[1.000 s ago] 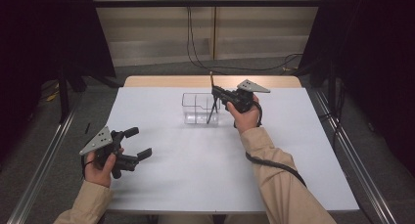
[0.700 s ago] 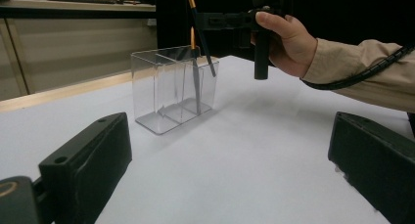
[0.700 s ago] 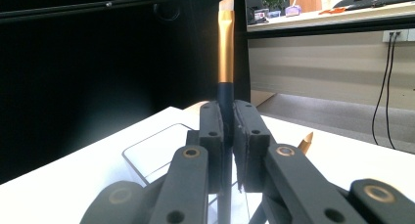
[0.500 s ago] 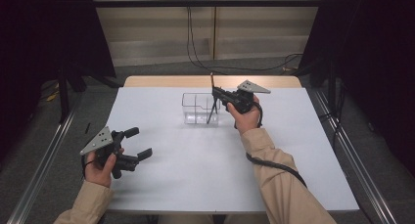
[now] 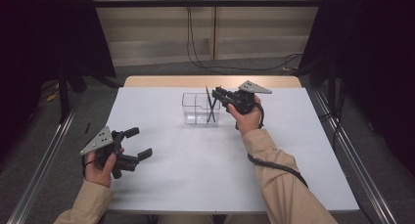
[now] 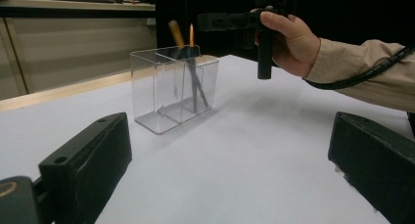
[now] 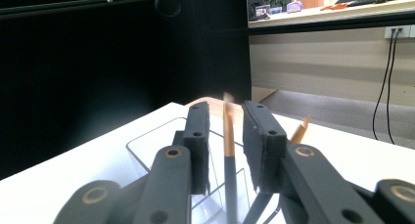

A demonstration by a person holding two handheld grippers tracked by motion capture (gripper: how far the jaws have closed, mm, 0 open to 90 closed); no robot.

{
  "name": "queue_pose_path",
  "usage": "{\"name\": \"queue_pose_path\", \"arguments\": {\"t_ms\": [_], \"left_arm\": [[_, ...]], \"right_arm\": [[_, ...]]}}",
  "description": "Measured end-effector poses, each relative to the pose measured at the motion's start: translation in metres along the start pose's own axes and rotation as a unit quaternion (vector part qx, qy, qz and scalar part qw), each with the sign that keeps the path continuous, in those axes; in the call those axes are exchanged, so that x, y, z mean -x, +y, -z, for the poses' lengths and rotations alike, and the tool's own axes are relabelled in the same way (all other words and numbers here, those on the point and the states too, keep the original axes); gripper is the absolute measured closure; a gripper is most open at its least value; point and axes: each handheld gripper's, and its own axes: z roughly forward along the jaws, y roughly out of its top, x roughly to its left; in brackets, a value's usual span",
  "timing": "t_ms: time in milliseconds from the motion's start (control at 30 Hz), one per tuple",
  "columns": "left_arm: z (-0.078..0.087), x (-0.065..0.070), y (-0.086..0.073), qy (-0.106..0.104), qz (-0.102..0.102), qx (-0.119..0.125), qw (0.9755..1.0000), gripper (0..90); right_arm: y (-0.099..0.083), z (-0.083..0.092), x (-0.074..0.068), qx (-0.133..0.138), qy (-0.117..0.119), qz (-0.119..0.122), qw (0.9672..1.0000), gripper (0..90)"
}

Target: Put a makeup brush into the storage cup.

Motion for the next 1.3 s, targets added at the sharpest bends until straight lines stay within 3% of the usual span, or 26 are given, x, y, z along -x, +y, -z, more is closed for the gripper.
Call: {"name": "queue_pose_path", "arguments": {"t_ms": [433, 733, 1300], "left_arm": [[0.000, 0.001, 0.001, 0.001, -0.001, -0.001, 1.0000, 2.3], [-0.001, 0.000, 0.001, 0.001, -0.006, -0.003, 1.0000, 2.2], [-0.003, 0.001, 0.002, -0.002, -0.005, -0.001, 1.0000, 2.3]], "right_arm": [[0.008, 0.008, -0.004, -0.007, 0.003, 0.019, 0.9998, 43.1], [0.010, 0.016, -0.003, -0.007, 0.007, 0.020, 0.9998, 27.4], [0.009, 0.026, -0.006, -0.033, 0.014, 0.042, 0.9985, 18.3]]}}
